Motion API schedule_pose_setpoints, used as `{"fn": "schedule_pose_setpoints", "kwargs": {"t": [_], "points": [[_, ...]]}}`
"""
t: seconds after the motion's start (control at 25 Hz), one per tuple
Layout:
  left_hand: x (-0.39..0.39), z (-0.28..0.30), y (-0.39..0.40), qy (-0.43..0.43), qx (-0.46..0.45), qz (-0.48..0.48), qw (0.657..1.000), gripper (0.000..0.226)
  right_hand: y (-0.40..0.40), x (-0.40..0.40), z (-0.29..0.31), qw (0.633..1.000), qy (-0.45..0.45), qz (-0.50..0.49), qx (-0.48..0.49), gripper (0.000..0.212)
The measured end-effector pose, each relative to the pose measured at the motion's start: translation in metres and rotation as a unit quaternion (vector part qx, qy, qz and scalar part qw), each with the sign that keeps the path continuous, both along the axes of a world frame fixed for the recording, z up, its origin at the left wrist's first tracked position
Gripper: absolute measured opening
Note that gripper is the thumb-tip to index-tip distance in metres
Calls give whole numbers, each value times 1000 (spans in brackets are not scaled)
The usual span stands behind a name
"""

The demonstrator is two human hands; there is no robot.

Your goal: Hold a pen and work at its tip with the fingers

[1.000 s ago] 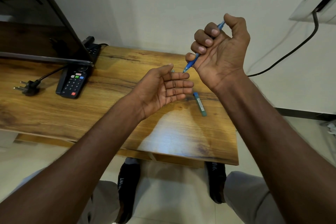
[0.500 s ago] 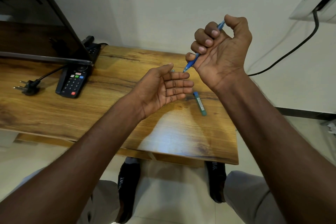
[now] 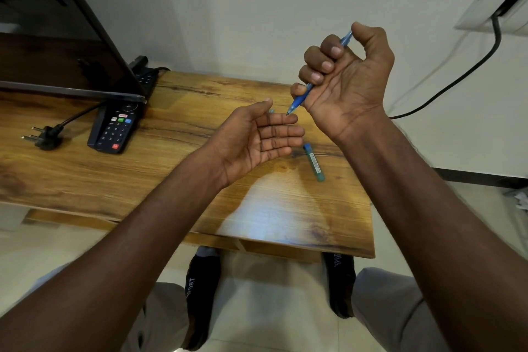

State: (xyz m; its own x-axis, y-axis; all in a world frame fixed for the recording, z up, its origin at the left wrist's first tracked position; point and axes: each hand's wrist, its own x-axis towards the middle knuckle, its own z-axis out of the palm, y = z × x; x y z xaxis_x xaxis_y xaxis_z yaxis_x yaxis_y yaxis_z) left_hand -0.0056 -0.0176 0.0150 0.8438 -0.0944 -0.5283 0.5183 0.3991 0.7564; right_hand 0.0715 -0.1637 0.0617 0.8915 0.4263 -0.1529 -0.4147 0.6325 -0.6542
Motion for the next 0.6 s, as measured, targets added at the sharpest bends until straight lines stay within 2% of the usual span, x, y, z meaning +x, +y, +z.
{"fn": "schedule_pose_setpoints", "kwargs": {"t": [0.6], "points": [[0, -1, 1, -1, -3, 1, 1000, 50, 0, 0, 1, 1000, -7, -4, -9, 42]]}}
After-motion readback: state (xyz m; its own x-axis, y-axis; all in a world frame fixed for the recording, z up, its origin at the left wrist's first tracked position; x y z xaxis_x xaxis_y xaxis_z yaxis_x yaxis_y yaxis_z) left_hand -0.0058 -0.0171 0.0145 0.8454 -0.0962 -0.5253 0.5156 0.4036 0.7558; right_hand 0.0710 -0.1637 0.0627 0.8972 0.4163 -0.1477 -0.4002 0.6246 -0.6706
